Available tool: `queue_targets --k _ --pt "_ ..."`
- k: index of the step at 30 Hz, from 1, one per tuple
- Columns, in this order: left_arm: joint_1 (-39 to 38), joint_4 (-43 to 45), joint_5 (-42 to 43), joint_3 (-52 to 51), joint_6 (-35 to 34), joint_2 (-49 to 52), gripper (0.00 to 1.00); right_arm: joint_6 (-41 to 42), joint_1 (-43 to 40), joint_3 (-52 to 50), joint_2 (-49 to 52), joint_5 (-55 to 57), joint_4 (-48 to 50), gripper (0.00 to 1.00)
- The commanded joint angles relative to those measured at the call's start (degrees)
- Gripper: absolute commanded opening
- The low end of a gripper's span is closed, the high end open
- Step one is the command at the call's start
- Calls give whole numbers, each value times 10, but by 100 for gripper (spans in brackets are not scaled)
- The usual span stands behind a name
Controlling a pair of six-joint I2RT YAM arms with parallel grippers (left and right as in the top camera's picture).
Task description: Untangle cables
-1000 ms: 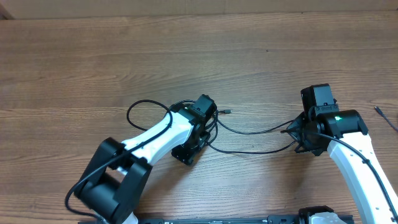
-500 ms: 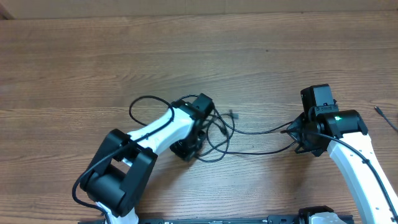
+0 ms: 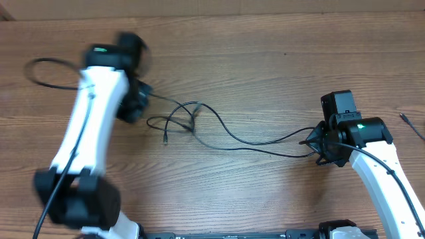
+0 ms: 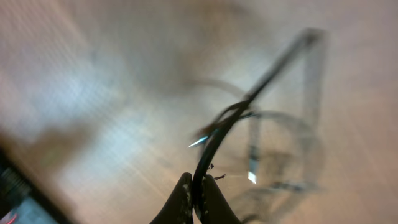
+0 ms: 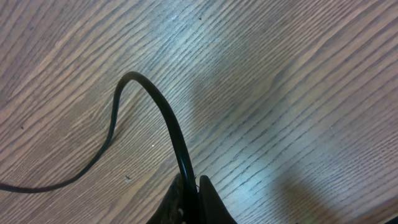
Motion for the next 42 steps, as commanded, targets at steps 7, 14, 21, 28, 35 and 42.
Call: queue_targets --k 7,14,21,28,35,42 --pt "44 -5 -14 59 59 -110 5 81 -10 -1 1 114 -38 4" --pt "40 -21 10 45 68 -99 4 -43 -16 -1 1 -115 63 4" --pt "-17 23 157 44 262 -72 5 -198 -16 -1 1 -324 143 4" --pt "-127 78 201 44 406 -31 5 -198 -16 -1 1 -322 144 4" --pt "-172 106 178 44 402 14 4 -186 -21 -1 0 -176 97 4" --pt "-167 91 178 44 399 37 4 -141 -143 96 0 -92 70 4"
